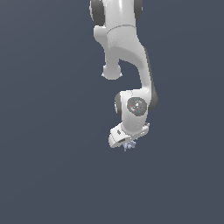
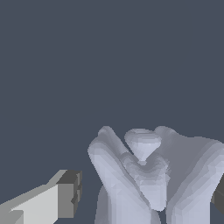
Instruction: Pick up the object and move it to a goal position.
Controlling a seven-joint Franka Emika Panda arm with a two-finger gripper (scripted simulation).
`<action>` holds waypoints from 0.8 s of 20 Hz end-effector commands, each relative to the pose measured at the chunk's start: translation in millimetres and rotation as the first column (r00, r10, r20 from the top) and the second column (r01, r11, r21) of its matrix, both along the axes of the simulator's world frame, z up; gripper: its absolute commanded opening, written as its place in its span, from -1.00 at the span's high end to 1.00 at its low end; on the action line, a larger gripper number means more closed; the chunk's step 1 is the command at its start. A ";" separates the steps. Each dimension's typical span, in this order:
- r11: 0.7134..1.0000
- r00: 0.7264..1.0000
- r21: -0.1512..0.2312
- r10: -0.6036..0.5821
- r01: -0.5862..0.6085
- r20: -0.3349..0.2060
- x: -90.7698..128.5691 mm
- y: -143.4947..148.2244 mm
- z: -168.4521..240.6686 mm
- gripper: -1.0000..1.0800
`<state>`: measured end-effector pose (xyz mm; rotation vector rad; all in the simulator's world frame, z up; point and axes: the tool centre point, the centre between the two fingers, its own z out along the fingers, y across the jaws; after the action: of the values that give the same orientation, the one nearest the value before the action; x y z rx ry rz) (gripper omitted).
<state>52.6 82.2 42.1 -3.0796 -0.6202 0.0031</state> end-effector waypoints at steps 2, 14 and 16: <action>1.000 1.000 0.000 0.000 0.000 0.002 1.6 0.2 -1.6 -0.92; 1.000 1.000 0.000 0.000 0.000 0.002 1.4 0.2 -1.5 1.00; 1.000 1.000 0.000 0.000 0.000 0.002 0.4 1.0 -0.6 1.00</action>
<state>53.5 82.5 40.8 -3.0799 -0.6202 0.0006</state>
